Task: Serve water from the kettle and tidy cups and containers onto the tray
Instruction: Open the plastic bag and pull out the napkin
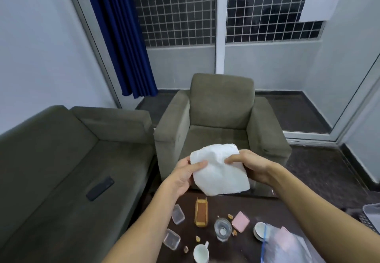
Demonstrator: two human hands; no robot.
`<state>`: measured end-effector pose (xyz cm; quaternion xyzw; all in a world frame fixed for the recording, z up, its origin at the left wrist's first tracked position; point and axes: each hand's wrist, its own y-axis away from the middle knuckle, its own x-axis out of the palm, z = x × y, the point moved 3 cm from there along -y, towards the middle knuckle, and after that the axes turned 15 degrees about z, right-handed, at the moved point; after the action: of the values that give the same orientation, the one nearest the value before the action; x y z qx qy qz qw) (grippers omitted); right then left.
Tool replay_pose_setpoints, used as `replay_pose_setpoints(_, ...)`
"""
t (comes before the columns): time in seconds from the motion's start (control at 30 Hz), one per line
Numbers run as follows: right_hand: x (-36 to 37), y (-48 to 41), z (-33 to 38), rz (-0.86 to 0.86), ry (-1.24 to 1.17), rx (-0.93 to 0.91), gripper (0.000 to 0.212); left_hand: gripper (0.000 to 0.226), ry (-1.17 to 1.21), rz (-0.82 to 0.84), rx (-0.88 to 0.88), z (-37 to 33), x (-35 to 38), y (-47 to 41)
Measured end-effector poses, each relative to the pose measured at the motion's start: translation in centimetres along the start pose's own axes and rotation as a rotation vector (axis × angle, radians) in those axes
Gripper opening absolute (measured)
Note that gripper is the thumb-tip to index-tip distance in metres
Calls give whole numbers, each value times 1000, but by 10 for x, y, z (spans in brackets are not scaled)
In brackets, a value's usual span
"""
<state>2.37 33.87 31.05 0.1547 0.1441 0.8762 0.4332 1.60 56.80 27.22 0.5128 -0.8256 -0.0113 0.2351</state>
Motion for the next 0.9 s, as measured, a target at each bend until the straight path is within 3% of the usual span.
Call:
replay_pose_setpoints(0.1,18,-17,0,16,2,38,44,59,-56,-85,72,-20,-25,3)
replay_pose_setpoints(0.2,33,-28,-6,8,52,78,29,55,-69,-118,136,-31,-43,4)
replay_pose_setpoints(0.4,36,-26,-5,-192,294,27,5,47,-165,-62,37,-33,-62,7)
replay_pose_setpoints(0.6,29,-17,19,-221,557,-91,16,39,-206,57,16,-53,-67,6)
replay_pose_setpoints(0.73,23,-20,35,-263,653,-201,33,26,-432,37,5,-69,-68,8)
replay_pose_setpoints(0.8,23,-22,39,-256,662,-258,42,19,-509,16,26,-74,-68,8)
replay_pose_setpoints(0.9,21,-24,43,-242,548,-336,48,9,-428,5,71,-78,-70,8)
